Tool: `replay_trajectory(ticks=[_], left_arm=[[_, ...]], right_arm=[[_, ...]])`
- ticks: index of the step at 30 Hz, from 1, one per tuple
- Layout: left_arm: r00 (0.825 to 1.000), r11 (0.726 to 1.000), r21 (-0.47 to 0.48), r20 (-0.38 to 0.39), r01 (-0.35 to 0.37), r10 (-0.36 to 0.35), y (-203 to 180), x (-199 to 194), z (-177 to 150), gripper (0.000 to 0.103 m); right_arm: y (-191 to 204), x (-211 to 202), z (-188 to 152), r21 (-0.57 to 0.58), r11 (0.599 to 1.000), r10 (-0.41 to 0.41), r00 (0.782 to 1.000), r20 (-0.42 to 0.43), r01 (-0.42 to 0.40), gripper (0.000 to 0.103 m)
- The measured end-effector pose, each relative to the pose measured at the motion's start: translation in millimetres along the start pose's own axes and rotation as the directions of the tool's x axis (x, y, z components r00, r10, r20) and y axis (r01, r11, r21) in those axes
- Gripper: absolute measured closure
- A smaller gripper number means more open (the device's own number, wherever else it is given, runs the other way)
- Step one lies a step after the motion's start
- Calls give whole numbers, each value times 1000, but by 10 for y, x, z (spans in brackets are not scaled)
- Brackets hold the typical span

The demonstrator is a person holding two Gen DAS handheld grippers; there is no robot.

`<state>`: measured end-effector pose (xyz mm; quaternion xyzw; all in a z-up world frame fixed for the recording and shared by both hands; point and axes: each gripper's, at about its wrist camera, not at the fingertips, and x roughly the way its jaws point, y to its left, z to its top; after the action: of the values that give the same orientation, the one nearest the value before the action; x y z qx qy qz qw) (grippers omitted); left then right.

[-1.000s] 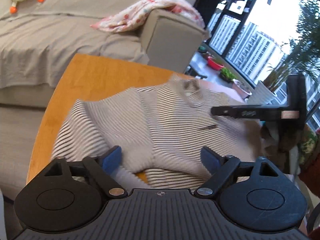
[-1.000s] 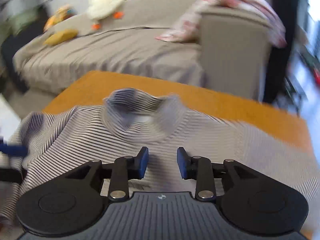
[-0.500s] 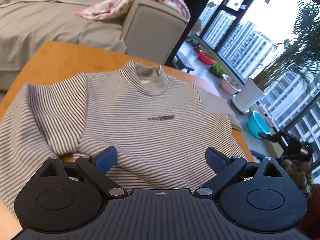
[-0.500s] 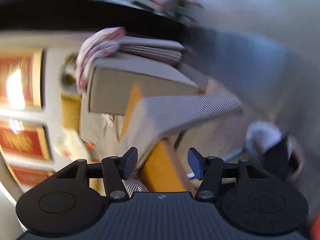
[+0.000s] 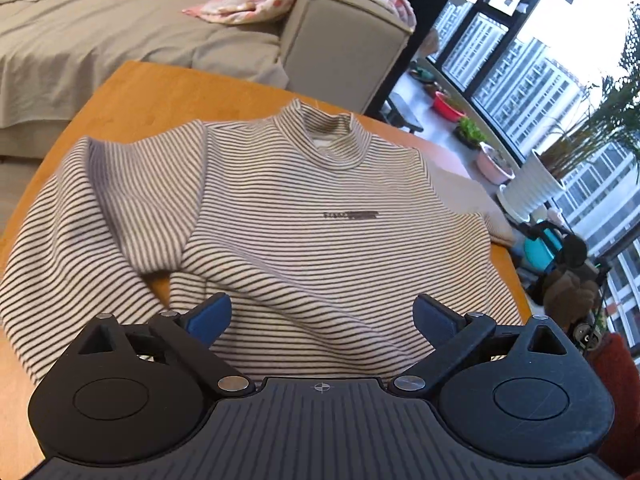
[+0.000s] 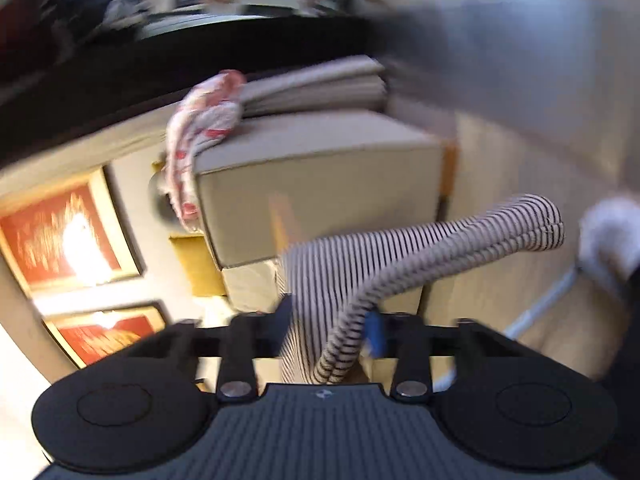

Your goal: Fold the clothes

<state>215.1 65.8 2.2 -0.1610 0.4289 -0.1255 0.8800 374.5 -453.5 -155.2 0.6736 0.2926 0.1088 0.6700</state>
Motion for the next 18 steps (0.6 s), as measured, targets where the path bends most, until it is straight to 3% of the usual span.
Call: replay_trajectory(ticks=[1, 3, 6, 8, 13, 16, 18], left_arm=[[1000, 1000, -5, 2, 0, 0, 21, -14, -4, 3], [1000, 1000, -14, 10, 5, -5, 76, -48, -15, 3], [999, 999, -35, 30, 24, -22, 187, -101, -28, 3], [998, 998, -46, 48, 38, -35, 258, -158, -41, 3], [993, 996, -66, 104, 61, -54, 421, -338, -60, 3], [991, 995, -72, 122, 69, -60, 470, -403, -62, 2], [989, 994, -76, 133, 75, -64, 503, -447, -63, 2]], right_arm=[[178, -51, -18, -82, 997, 1, 1000, 22, 1, 87], [547, -154, -70, -246, 969, 7, 998, 66, 10, 90], [1195, -255, -309, -487, 872, 20, 993, 117, 39, 93], [1591, -248, -538, -626, 778, 23, 992, 123, 60, 93], [2240, 150, -1434, -861, 508, -53, 999, -1, 26, 93], [2583, 408, -1972, -947, 320, -126, 990, -58, -15, 93], [2530, 652, -2324, -977, 211, -221, 973, -69, -22, 93]])
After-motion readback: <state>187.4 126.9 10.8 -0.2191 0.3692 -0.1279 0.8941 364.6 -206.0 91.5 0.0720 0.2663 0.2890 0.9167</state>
